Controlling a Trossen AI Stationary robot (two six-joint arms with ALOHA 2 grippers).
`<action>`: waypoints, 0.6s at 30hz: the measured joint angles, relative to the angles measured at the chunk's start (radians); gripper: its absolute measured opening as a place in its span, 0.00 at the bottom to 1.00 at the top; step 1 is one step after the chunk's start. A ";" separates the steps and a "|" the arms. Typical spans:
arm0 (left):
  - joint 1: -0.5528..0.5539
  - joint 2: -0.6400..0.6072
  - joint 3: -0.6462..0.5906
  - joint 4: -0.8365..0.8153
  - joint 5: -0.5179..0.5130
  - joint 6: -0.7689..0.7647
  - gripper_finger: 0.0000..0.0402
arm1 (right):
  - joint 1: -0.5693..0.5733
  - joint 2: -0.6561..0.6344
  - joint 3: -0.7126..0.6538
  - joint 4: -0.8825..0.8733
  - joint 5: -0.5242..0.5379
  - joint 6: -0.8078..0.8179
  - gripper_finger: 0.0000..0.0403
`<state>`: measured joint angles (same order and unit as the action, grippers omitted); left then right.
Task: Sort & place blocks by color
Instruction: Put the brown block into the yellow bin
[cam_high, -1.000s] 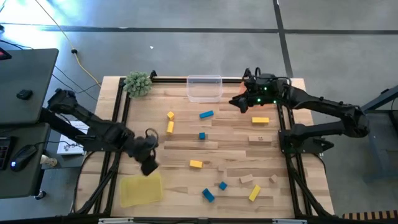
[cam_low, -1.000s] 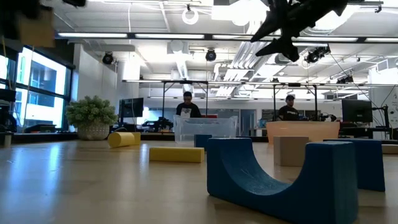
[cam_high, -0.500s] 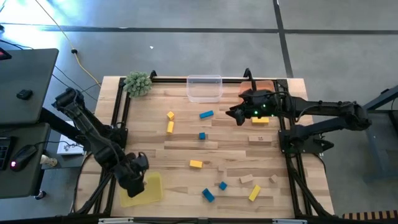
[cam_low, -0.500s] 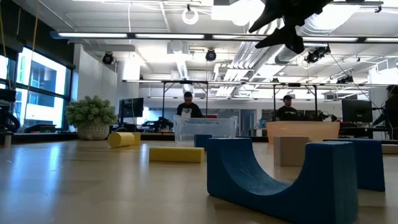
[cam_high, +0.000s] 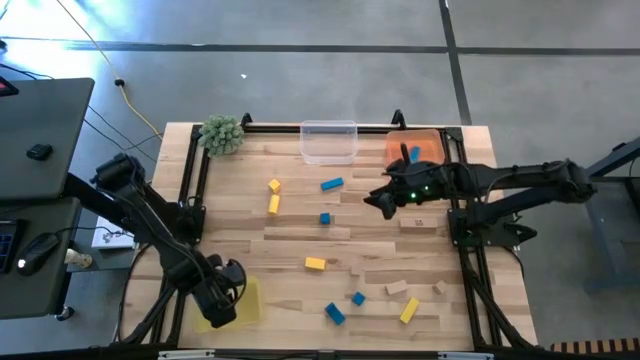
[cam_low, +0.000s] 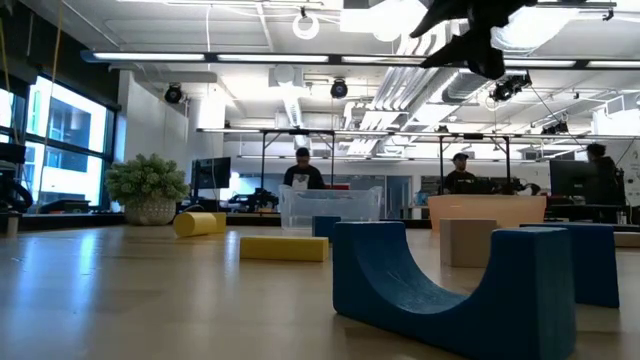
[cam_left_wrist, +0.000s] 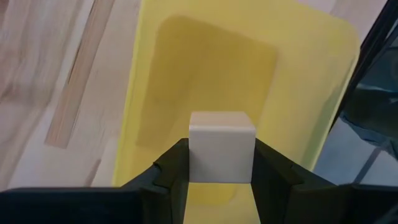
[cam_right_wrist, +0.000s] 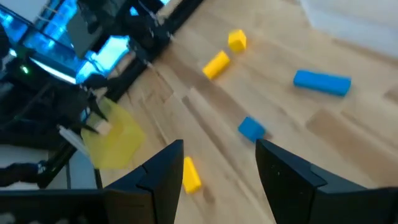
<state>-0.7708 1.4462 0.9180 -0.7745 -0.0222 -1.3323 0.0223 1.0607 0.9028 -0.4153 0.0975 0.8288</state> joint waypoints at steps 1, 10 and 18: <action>0.000 0.006 0.000 0.001 0.000 0.000 0.30 | 0.013 0.000 0.000 -0.015 0.000 0.013 0.47; 0.000 0.054 0.000 0.021 0.042 0.024 0.37 | 0.157 0.000 0.000 -0.144 0.008 0.166 0.47; 0.000 0.062 0.000 0.022 0.045 0.018 0.41 | 0.289 0.000 0.000 -0.218 0.013 0.241 0.47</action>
<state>-0.7708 1.5085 0.9180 -0.7528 0.0227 -1.3140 0.3118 1.0607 0.9028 -0.6337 0.1101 1.0703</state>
